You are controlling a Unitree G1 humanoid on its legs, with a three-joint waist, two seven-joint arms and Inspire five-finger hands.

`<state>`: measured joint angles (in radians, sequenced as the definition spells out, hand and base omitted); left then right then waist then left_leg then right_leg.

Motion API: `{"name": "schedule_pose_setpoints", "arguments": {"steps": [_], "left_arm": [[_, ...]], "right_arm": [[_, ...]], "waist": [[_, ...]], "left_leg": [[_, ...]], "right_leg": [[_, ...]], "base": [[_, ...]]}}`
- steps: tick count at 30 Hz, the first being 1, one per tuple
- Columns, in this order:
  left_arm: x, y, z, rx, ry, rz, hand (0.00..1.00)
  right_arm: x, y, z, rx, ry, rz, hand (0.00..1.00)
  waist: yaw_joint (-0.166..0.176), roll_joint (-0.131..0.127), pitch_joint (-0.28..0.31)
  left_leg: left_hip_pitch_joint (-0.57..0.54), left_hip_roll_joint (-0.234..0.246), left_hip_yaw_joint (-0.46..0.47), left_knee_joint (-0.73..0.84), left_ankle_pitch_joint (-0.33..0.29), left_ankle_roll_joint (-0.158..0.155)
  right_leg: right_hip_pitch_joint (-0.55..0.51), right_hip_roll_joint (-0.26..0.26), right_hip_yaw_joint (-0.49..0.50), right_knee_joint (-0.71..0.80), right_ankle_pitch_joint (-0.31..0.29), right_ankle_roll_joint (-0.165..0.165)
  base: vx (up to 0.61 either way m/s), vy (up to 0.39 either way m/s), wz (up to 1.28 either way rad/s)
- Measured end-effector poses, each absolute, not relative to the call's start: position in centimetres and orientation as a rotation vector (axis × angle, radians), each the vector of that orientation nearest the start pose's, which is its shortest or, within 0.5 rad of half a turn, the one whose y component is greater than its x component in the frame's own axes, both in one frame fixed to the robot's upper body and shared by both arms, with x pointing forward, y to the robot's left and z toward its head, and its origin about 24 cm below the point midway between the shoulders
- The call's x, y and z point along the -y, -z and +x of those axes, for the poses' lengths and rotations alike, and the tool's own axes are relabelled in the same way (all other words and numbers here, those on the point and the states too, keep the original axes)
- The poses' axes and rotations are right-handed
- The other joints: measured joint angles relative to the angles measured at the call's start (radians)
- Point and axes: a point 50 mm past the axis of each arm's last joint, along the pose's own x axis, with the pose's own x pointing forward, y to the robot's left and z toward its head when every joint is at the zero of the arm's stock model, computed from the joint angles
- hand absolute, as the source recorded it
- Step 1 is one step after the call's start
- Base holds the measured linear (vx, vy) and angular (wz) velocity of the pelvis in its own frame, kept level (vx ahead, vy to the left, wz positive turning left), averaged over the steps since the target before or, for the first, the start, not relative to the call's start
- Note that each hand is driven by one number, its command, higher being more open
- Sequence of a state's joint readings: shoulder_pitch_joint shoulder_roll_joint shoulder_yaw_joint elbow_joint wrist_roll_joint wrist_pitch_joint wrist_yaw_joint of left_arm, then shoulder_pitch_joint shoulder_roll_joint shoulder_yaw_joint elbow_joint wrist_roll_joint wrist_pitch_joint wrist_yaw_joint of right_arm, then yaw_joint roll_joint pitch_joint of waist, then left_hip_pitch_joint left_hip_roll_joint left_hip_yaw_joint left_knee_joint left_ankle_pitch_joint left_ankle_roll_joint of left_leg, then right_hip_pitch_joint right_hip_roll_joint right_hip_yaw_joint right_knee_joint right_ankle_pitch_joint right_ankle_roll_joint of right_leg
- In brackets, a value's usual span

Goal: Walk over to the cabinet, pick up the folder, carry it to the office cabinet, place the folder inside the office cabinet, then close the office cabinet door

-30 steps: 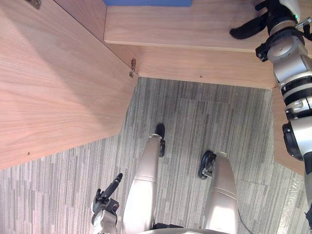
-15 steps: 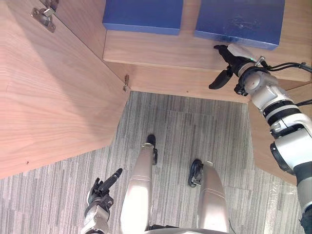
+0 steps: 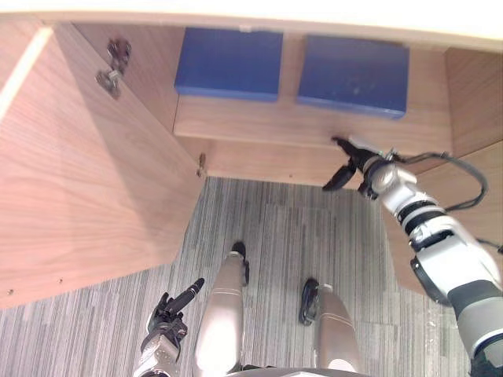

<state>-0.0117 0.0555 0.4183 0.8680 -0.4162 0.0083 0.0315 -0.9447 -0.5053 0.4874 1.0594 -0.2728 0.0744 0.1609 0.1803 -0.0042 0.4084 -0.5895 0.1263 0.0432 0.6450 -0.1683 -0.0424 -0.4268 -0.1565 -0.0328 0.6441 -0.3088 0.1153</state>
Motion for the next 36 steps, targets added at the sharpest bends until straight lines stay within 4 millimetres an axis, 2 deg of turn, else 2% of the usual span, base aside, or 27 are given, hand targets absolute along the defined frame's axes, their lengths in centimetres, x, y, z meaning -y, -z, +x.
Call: {"name": "schedule_pose_setpoints", "arguments": {"steps": [1, 2, 3, 4, 6, 9, 12, 14, 15, 16, 17, 18, 19, 20, 21, 22, 23, 25, 28, 30, 33, 36], "left_arm": [[-23.3, 12.9, 15.1, -0.763, -0.595, -0.489, 1.00], [-23.2, 13.0, 15.0, -0.776, -0.574, -0.461, 1.00], [-23.2, 13.0, 14.9, -0.783, -0.568, -0.451, 1.00], [-23.0, 13.2, 14.7, -0.800, -0.553, -0.426, 1.00], [-22.8, 13.5, 14.3, -0.833, -0.531, -0.389, 1.00], [-22.5, 13.9, 13.9, -0.872, -0.504, -0.346, 1.00], [-23.2, 14.5, 12.4, -0.944, -0.523, -0.289, 1.00], [-23.6, 15.0, 11.4, -0.997, -0.544, -0.249, 1.00], [-23.6, 15.3, 10.7, -1.027, -0.566, -0.253, 1.00], [-23.0, 15.7, 9.8, -1.059, -0.582, -0.266, 1.00], [-22.9, 15.8, 9.4, -1.067, -0.593, -0.271, 1.00], [-23.1, 16.0, 8.5, -1.089, -0.613, -0.253, 1.00], [-23.4, 16.1, 7.5, -1.110, -0.633, -0.224, 1.00], [-23.4, 16.1, 7.1, -1.119, -0.636, -0.212, 1.00], [-23.3, 16.3, 6.3, -1.142, -0.642, -0.202, 1.00], [-22.7, 16.5, 5.6, -1.162, -0.640, -0.209, 1.00], [-22.4, 16.6, 5.3, -1.172, -0.640, -0.214, 1.00], [-22.0, 16.9, 3.9, -1.214, -0.673, -0.219, 1.00], [-21.9, 17.0, 3.2, -1.233, -0.712, -0.233, 1.00], [-21.9, 17.0, 3.4, -1.225, -0.728, -0.248, 1.00], [-21.3, 16.9, 4.5, -1.195, -0.725, -0.272, 1.00], [-19.9, 17.0, 5.1, -1.195, -0.701, -0.302, 1.00]], "right_arm": [[21.7, -8.8, 38.9, -0.380, -0.217, -1.042, 1.00], [21.3, -6.3, 37.9, -0.444, -0.248, -0.995, 1.00], [21.0, -4.9, 37.3, -0.475, -0.264, -0.968, 1.00], [20.4, -2.5, 36.0, -0.528, -0.294, -0.921, 1.00], [19.6, 0.8, 33.7, -0.592, -0.338, -0.855, 1.00], [20.0, 3.1, 31.3, -0.620, -0.330, -0.825, 1.00], [19.9, 3.8, 30.0, -0.581, -0.225, -0.674, 1.00], [19.3, 4.1, 29.6, -0.543, -0.113, -0.489, 1.00], [19.0, 4.7, 28.7, -0.531, -0.026, -0.361, 1.00], [18.9, 5.5, 27.3, -0.536, 0.053, -0.259, 1.00], [19.1, 6.1, 26.3, -0.547, 0.097, -0.219, 1.00], [19.5, 7.7, 23.9, -0.595, 0.180, -0.141, 1.00], [19.9, 9.4, 21.0, -0.666, 0.268, -0.063, 1.00], [20.4, 10.1, 19.7, -0.698, 0.316, -0.027, 1.00], [21.6, 11.4, 16.7, -0.769, 0.414, 0.011, 1.00], [22.8, 12.2, 14.1, -0.821, 0.521, 0.038, 1.00], [23.3, 12.4, 13.1, -0.838, 0.564, 0.046, 1.00], [24.8, 12.9, 9.7, -0.896, 0.715, 0.064, 1.00], [25.8, 13.0, 6.2, -0.927, 0.854, 0.095, 1.00], [26.1, 12.6, 5.7, -0.909, 0.895, 0.101, 1.00], [26.5, 11.7, 6.5, -0.843, 0.918, 0.104, 1.00], [27.0, 10.7, 8.1, -0.758, 0.934, 0.106, 1.00]], "waist": [[0.000, -0.004, -0.005], [0.000, -0.010, -0.012], [-0.004, -0.014, -0.022], [-0.012, -0.020, -0.046], [-0.027, -0.029, -0.093], [-0.053, -0.033, -0.144], [-0.085, -0.044, -0.183], [-0.102, -0.043, -0.188], [-0.123, -0.045, -0.194], [-0.144, -0.047, -0.204], [-0.151, -0.049, -0.205], [-0.153, -0.047, -0.219], [-0.162, -0.062, -0.255], [-0.167, -0.066, -0.262], [-0.185, -0.050, -0.289], [-0.186, -0.023, -0.313], [-0.188, -0.012, -0.318], [-0.188, 0.011, -0.331], [-0.198, 0.020, -0.339], [-0.209, 0.023, -0.341], [-0.211, 0.035, -0.346], [-0.210, 0.054, -0.357]], "left_leg": [[0.042, 0.004, 0.012, -0.039, 0.010, 0.001], [0.098, 0.010, 0.031, -0.093, 0.024, 0.001], [0.120, 0.012, 0.038, -0.119, 0.032, 0.001], [0.160, 0.019, 0.056, -0.163, 0.043, 0.001], [0.217, 0.028, 0.097, -0.219, 0.052, 0.000], [0.319, 0.032, 0.163, -0.283, 0.060, -0.001], [0.415, 0.050, 0.253, -0.331, 0.061, -0.001], [0.475, 0.083, 0.332, -0.353, 0.061, -0.002], [0.513, 0.093, 0.381, -0.369, 0.063, -0.002], [0.548, 0.098, 0.423, -0.387, 0.068, -0.002], [0.573, 0.097, 0.445, -0.395, 0.069, -0.004], [0.612, 0.095, 0.484, -0.411, 0.071, -0.016], [0.639, 0.089, 0.505, -0.422, 0.062, -0.039], [0.655, 0.086, 0.507, -0.429, 0.065, -0.050], [0.674, 0.086, 0.488, -0.469, 0.075, -0.070], [0.682, 0.090, 0.484, -0.514, 0.080, -0.075], [0.683, 0.093, 0.485, -0.530, 0.081, -0.077], [0.701, 0.110, 0.496, -0.568, 0.108, -0.086], [0.749, 0.138, 0.524, -0.589, 0.129, -0.088], [0.754, 0.145, 0.529, -0.599, 0.137, -0.096], [0.762, 0.148, 0.541, -0.613, 0.143, -0.101], [0.767, 0.142, 0.541, -0.622, 0.144, -0.101]], "right_leg": [[0.043, 0.004, -0.002, -0.056, 0.026, -0.001], [0.101, 0.007, -0.011, -0.134, 0.065, -0.001], [0.126, 0.009, -0.015, -0.172, 0.083, -0.002], [0.166, 0.015, -0.018, -0.241, 0.124, -0.002], [0.214, 0.019, -0.017, -0.331, 0.177, 0.003], [0.273, 0.021, 0.015, -0.395, 0.225, 0.012], [0.293, 0.044, 0.077, -0.416, 0.268, 0.012], [0.289, 0.057, 0.031, -0.419, 0.316, -0.003], [0.292, 0.053, -0.042, -0.425, 0.334, -0.027], [0.298, 0.038, -0.126, -0.417, 0.313, -0.073], [0.300, 0.014, -0.191, -0.375, 0.276, -0.120], [0.305, -0.031, -0.275, -0.292, 0.225, -0.137], [0.315, -0.057, -0.297, -0.278, 0.192, -0.091], [0.323, -0.047, -0.295, -0.284, 0.192, -0.073], [0.337, -0.014, -0.292, -0.333, 0.193, -0.067], [0.342, 0.026, -0.275, -0.394, 0.201, -0.069], [0.342, 0.046, -0.265, -0.421, 0.208, -0.070], [0.351, 0.115, -0.209, -0.507, 0.281, -0.093], [0.391, 0.171, -0.176, -0.574, 0.320, -0.116], [0.397, 0.184, -0.171, -0.588, 0.327, -0.125], [0.396, 0.197, -0.158, -0.596, 0.333, -0.134], [0.399, 0.195, -0.157, -0.597, 0.333, -0.142]], "base": [[0.11, 0.079, -0.32], [0.14, 0.072, -0.30], [0.14, 0.067, -0.36], [0.15, 0.067, -0.39], [0.12, 0.056, -0.50], [0.08, 0.050, -0.55], [-0.01, 0.036, -0.95], [-0.07, 0.016, -1.19], [-0.08, -0.024, -1.23], [-0.08, -0.041, -0.97], [-0.07, -0.039, -0.87], [-0.09, -0.079, -0.79], [-0.07, -0.086, -0.72], [-0.07, -0.130, -0.45], [0.00, -0.120, -0.54], [0.01, -0.106, -0.65], [0.02, -0.083, -1.01], [-0.01, -0.085, -1.06], [0.04, -0.108, -0.64], [0.05, -0.038, -0.17], [0.08, -0.003, -0.10], [0.07, 0.038, 0.02]]}}
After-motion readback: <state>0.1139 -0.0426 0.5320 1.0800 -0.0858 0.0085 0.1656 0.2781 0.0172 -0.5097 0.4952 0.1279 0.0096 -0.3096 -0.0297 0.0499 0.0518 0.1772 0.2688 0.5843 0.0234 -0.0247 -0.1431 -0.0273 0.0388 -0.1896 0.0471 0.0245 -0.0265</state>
